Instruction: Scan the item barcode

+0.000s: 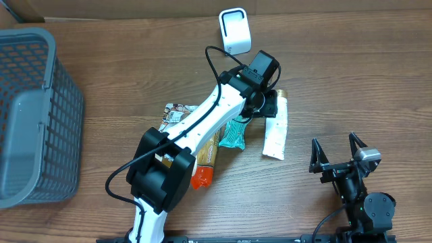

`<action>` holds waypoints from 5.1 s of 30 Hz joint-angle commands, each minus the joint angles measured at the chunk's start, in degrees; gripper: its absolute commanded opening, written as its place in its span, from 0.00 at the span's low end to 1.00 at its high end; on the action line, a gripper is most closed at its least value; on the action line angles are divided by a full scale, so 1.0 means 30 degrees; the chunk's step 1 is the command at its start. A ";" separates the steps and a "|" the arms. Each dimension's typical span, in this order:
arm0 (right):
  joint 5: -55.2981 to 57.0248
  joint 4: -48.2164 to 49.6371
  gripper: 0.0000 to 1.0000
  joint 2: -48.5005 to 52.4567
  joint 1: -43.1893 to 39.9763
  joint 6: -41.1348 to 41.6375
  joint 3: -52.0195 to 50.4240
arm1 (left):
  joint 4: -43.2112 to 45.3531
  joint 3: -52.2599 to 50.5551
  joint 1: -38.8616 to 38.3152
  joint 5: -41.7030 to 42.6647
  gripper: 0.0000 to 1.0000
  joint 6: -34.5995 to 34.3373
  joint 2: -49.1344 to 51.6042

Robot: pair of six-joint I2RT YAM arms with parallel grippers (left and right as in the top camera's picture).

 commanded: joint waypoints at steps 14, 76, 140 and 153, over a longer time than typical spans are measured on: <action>0.0073 0.0102 1.00 -0.0102 0.0073 -0.0029 -0.0197 | -0.6747 0.4167 0.3177 -0.4415 0.51 0.3300 -0.6907; 0.0073 0.0102 1.00 -0.0102 0.0073 -0.0029 -0.0197 | -0.5807 -1.6232 0.8422 -0.8247 1.00 0.0495 -3.2232; -0.4656 0.0364 1.00 0.0459 0.0066 -0.0022 0.0860 | -0.5479 -1.6429 0.8422 -1.5482 1.00 0.0488 -3.2224; -0.8655 -0.5020 1.00 1.3158 0.0066 -0.1013 1.1723 | -0.5479 -1.6429 0.8422 -1.5489 1.00 0.0488 -3.2224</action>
